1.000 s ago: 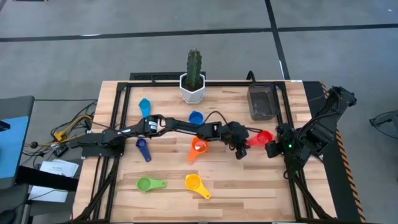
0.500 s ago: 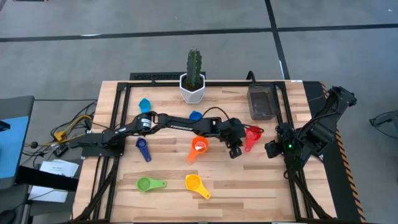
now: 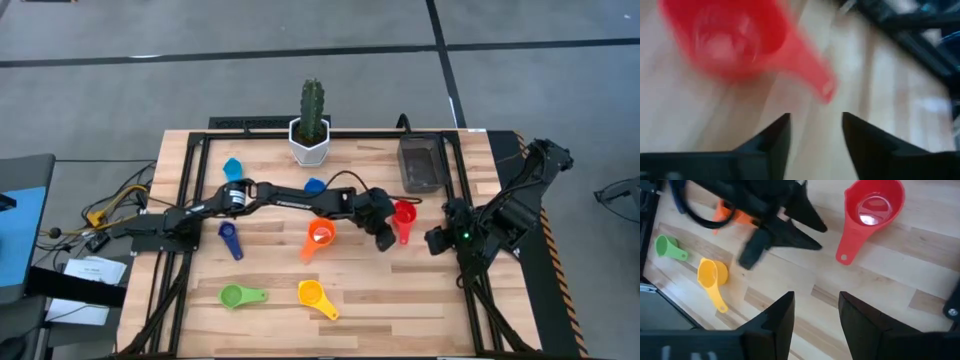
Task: Nest measuring cups in basket
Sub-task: Stack the red measuring cup on top of the orange measuring cup
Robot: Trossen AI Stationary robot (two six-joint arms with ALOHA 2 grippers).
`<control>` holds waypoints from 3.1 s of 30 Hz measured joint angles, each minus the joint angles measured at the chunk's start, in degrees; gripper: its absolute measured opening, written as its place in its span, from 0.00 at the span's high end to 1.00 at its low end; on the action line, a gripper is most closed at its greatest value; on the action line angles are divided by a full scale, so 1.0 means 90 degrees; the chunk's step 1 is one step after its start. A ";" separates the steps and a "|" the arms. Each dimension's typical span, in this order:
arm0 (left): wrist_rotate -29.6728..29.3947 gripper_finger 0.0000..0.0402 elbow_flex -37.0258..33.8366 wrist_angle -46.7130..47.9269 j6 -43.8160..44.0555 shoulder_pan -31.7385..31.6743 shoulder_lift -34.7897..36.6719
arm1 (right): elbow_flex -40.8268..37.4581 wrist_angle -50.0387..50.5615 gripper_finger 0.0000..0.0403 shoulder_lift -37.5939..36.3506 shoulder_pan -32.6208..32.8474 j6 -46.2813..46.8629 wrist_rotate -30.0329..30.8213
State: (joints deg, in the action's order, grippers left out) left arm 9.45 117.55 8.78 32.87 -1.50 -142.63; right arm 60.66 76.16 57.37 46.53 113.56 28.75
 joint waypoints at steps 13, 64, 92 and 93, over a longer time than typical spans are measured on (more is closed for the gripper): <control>-0.0091 0.21 0.0001 -0.1001 0.0442 -0.0010 -0.0213 | 0.0000 0.0345 0.56 0.0465 0.0162 0.0799 -0.0022; 0.0258 0.43 -0.0132 -0.1153 0.0612 -0.0182 -0.0531 | -0.3767 -0.3588 0.97 0.0619 -0.1493 -0.0499 0.0019; 0.0865 0.51 -0.0132 -0.1810 0.0518 -0.0316 -0.0521 | -0.3767 -0.3846 0.97 -0.0610 -0.2025 -0.1841 -0.0095; 0.0865 0.51 -0.0132 -0.1810 0.0518 -0.0313 -0.0521 | -0.3767 -0.3823 0.97 -0.0678 -0.2044 -0.1842 -0.0092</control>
State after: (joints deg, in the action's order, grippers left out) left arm 17.23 116.36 -7.51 37.54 -4.31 -147.33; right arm 26.76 41.75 51.27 28.14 96.98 27.92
